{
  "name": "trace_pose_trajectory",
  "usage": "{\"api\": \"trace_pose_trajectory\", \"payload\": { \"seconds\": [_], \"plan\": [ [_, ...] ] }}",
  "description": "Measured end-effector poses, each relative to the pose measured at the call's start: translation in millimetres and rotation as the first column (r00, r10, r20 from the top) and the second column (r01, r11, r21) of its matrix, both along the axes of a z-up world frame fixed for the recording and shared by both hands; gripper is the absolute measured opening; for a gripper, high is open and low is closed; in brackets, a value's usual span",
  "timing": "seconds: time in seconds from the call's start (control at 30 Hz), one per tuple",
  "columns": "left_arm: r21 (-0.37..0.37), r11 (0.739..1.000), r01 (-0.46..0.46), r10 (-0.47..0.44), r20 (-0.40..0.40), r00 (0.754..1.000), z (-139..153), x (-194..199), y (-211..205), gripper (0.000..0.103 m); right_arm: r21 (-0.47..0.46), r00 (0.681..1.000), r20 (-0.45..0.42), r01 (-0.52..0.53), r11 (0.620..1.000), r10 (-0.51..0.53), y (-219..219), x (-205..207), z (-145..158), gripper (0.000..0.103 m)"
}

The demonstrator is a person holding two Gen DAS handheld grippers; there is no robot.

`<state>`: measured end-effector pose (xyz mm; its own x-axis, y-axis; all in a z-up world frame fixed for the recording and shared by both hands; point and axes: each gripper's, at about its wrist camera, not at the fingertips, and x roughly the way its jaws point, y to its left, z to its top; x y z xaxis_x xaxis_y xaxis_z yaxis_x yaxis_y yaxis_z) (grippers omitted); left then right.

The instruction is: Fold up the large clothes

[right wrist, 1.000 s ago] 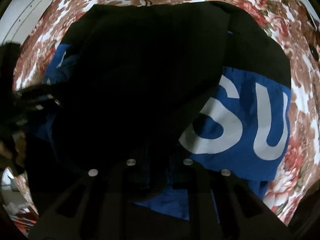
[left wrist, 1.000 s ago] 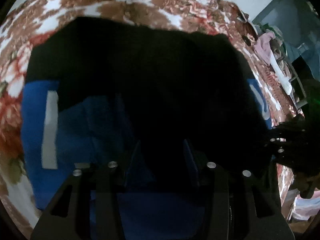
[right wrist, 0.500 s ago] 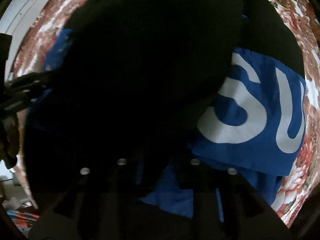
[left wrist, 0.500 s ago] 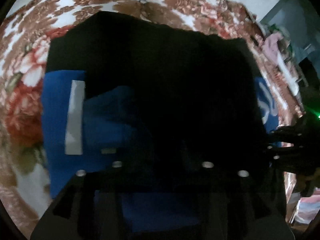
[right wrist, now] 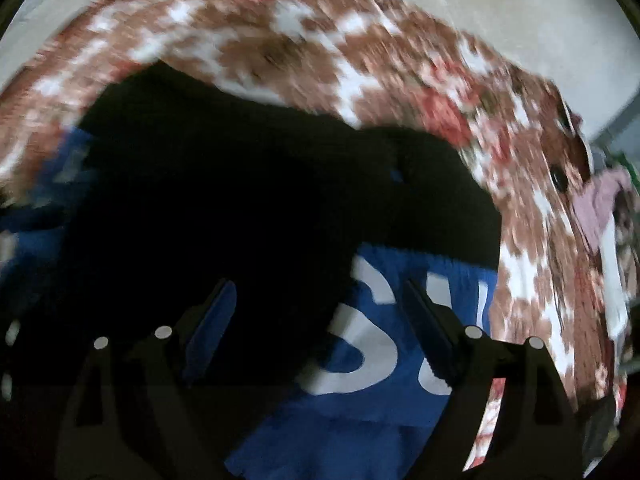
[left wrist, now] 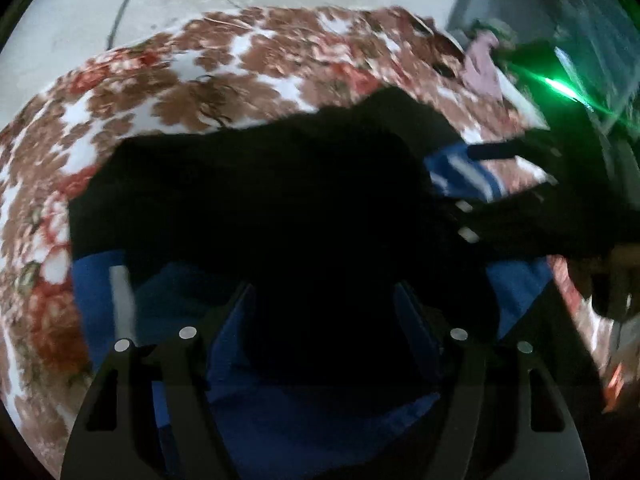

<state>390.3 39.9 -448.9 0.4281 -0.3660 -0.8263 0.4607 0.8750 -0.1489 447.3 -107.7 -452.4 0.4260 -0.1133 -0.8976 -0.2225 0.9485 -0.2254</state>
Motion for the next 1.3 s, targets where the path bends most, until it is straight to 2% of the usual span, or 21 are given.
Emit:
{"api": "trace_pose_trajectory", "payload": {
  "seconds": [0.1,0.13,0.17,0.23,0.33,0.43,0.57,0.67,0.77,0.9,0.97,1.07,1.17,1.3],
  "plan": [
    [0.087,0.995,0.044,-0.045,0.009,0.999,-29.9,-2.8,-9.7,0.069,-0.027,0.999,-0.027,0.044,0.999,-0.045,-10.9,5.6,-25.2,0.082],
    [0.104,0.993,0.057,-0.058,0.004,0.998,-39.6,-3.4,-11.0,0.069,-0.039,0.999,-0.023,0.029,0.999,-0.03,-11.7,5.4,-33.5,0.085],
    [0.114,0.991,0.072,-0.072,-0.006,0.997,-49.1,-4.1,-9.8,0.069,-0.051,1.0,-0.016,0.018,0.999,-0.019,-13.9,4.8,-39.2,0.091],
    [0.096,0.991,0.095,-0.095,0.004,0.995,-61.1,-6.2,-4.7,0.07,-0.067,1.0,0.005,0.008,0.998,-0.008,-20.7,3.1,-51.0,0.098],
    [0.062,0.993,0.1,-0.101,0.004,0.995,-64.6,-4.4,0.0,0.071,-0.05,1.0,0.012,0.004,0.999,-0.003,-25.8,4.1,-58.4,0.098],
    [0.009,0.998,0.064,-0.063,-0.028,0.998,-52.9,0.2,4.3,0.072,-0.078,0.999,0.046,0.027,0.997,-0.023,-18.4,-0.6,-54.0,0.098],
    [-0.008,1.0,0.003,-0.003,-0.008,1.0,-19.1,-7.0,17.6,0.081,0.021,0.992,-0.002,0.127,0.992,-0.127,-22.7,-12.3,-24.2,0.098],
    [-0.009,1.0,-0.02,0.02,0.012,1.0,1.7,-19.9,24.1,0.084,0.041,0.993,0.015,0.117,0.992,-0.118,-21.8,-35.2,2.3,0.098],
    [0.011,0.999,-0.048,0.048,0.012,0.999,6.3,-35.3,30.4,0.085,0.068,0.994,0.017,0.105,0.992,-0.106,-27.3,-59.2,15.9,0.098],
    [0.052,0.991,-0.124,0.124,-0.008,0.992,2.7,-74.0,36.8,0.085,0.092,0.995,0.008,0.103,0.99,-0.104,-42.3,-96.3,17.4,0.098],
    [0.048,0.984,-0.172,0.174,-0.035,0.984,5.3,-101.9,42.1,0.085,0.097,0.996,-0.002,0.094,0.991,-0.095,-50.7,-116.8,18.0,0.098],
    [0.058,0.973,-0.222,0.226,-0.059,0.972,16.0,-139.3,51.3,0.085,0.092,0.997,-0.007,0.071,0.993,-0.07,-63.7,-150.7,30.1,0.098],
    [0.107,0.963,-0.246,0.254,-0.064,0.965,29.9,-185.5,60.4,0.088,0.114,0.995,-0.063,0.08,0.99,-0.074,-81.2,-184.2,36.2,0.098],
    [0.119,0.936,-0.333,0.348,-0.143,0.927,31.1,-246.8,91.7,0.088,0.088,0.992,-0.101,0.084,0.993,-0.075,-103.8,-234.7,35.2,0.098]
  ]
}}
